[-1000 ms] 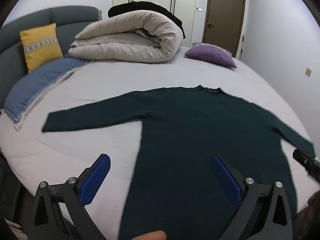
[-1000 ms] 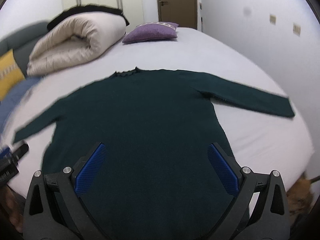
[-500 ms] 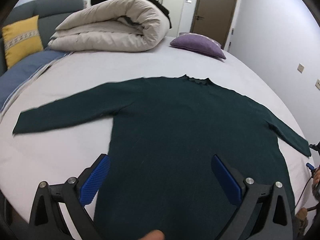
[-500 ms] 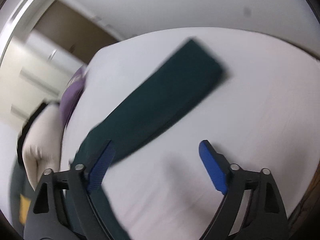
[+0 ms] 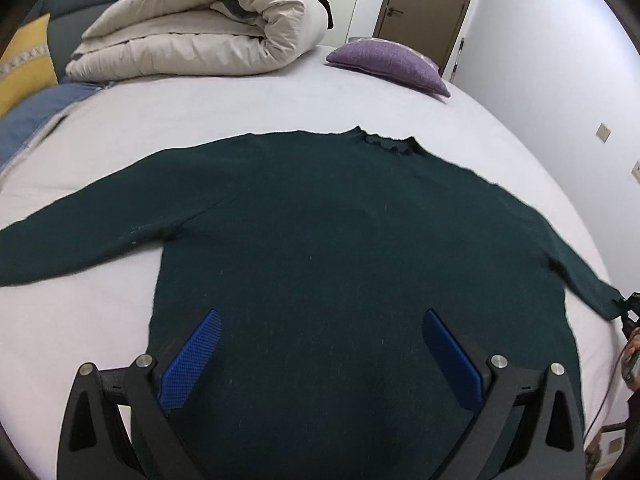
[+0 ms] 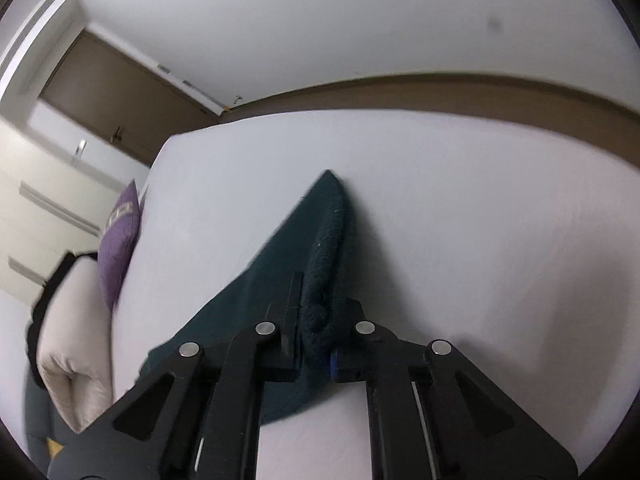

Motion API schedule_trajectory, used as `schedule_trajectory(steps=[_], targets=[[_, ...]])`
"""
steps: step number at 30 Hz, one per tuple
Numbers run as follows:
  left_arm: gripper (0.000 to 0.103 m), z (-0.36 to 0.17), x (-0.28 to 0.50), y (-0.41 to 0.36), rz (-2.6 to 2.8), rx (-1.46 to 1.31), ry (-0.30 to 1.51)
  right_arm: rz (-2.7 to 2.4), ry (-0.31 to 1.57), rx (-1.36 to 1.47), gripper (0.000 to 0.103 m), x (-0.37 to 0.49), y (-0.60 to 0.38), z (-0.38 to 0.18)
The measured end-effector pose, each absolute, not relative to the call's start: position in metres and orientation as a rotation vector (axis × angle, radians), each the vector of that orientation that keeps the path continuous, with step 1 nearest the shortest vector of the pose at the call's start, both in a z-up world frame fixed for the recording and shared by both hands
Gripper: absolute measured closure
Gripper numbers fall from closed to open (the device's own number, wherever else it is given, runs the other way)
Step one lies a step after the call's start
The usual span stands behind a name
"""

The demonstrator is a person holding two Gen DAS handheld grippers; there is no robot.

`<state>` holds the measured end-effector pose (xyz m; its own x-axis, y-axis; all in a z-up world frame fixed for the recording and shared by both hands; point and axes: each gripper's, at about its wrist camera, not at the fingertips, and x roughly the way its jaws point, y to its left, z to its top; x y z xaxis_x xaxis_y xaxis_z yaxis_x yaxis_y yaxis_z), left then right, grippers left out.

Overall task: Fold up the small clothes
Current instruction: 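Grasp the sweater sleeve cuff with the right gripper and lift it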

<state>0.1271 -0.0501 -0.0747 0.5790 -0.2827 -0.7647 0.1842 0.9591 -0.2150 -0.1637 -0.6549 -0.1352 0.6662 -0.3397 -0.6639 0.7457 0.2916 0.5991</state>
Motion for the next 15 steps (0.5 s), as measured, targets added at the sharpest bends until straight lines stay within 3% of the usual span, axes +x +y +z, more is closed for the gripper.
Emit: schedule_trajectory(steps=[4, 10, 15], targets=[[0.002, -0.072, 0.140, -0.038, -0.327, -0.203, 0.911, -0.655, 0.470, 0.910, 0.096, -0.118, -0.630, -0.089], [0.002, -0.066, 0.161, -0.004, -0.329, -0.337, 0.891, -0.325, 0.535, 0.692, 0.096, 0.022, -0.516, -0.023], [0.003, -0.071, 0.169, 0.029, -0.319, -0.428, 0.883, -0.068, 0.656, 0.572, 0.096, 0.134, -0.363, -0.039]])
